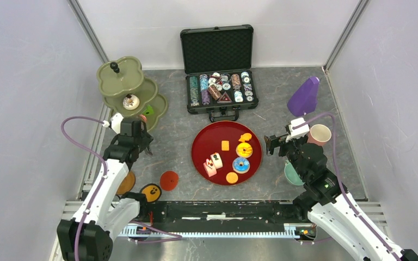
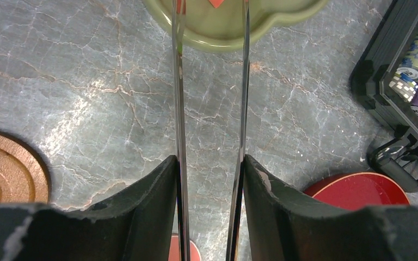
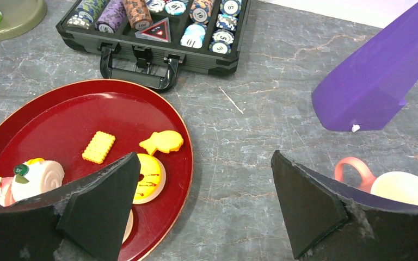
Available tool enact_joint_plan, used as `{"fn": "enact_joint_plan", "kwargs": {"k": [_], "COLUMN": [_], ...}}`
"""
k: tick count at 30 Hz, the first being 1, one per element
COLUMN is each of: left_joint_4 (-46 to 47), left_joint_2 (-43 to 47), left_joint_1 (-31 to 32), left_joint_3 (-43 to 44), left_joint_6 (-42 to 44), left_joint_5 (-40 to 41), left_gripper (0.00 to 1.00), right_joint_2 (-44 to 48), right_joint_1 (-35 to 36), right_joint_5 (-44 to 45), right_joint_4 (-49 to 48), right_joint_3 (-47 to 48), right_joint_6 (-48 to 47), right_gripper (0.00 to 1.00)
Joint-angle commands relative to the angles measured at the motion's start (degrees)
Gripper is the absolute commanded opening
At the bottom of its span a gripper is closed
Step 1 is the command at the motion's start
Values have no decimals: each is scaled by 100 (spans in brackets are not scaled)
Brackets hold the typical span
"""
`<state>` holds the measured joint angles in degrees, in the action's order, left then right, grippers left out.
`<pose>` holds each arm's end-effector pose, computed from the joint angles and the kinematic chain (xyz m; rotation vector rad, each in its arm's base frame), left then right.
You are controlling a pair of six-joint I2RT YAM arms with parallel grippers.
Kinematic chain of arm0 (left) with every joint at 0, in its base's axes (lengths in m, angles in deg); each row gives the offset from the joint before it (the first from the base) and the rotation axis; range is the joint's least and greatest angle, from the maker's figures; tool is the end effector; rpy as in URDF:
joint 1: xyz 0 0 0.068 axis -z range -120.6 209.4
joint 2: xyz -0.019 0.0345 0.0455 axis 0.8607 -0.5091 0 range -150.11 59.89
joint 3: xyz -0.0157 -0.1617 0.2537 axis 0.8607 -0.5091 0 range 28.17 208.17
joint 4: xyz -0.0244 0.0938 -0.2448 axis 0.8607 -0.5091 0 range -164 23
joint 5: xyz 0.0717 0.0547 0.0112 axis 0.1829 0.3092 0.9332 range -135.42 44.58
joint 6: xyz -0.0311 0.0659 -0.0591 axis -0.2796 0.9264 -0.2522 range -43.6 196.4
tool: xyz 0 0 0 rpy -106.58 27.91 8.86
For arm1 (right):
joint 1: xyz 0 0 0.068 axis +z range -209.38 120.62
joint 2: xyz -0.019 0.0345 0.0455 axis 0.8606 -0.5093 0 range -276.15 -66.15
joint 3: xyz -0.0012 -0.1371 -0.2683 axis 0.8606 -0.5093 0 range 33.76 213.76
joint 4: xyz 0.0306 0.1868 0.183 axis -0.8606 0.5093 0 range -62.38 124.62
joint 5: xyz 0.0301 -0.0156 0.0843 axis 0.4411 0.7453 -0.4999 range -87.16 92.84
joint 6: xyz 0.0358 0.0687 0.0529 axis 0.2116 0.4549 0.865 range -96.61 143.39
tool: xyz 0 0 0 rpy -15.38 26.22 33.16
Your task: Serve the afternoon tea
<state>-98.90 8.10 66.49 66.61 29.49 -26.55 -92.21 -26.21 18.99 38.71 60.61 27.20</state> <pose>0.2031 0.0024 0.2359 -0.9328 2.1125 -0.0896 0.1428 0.0653 0.2780 -0.2413 1.7321 0.2263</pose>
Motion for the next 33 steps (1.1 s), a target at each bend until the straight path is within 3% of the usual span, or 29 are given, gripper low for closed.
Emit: {"fn": "enact_joint_plan", "kwargs": {"k": [1, 9, 17, 24, 33], "left_joint_4": [-170, -469, -1255, -2357, -3107], "left_joint_2": [295, 225, 5, -392, -117], "left_joint_1": [-24, 263, 2225, 3967, 4607], "left_joint_3": [312, 666, 1581, 2221, 2218], "left_joint_6": [-52, 557, 1285, 1206, 455], "left_joint_5": [-232, -1814, -1694, -1449, -1446], "left_gripper": [52, 46, 50, 55, 58], "right_joint_2": [-56, -169, -118, -201, -189], "right_joint_1": [23, 23, 23, 23, 23], "right_joint_5": [109, 139, 272, 192, 97], "right_joint_4": [-89, 27, 7, 152, 19], "right_joint_3": [111, 261, 187, 361, 197], "right_joint_6": [9, -47, -15, 10, 153], "right_gripper": [98, 98, 98, 98, 98]}}
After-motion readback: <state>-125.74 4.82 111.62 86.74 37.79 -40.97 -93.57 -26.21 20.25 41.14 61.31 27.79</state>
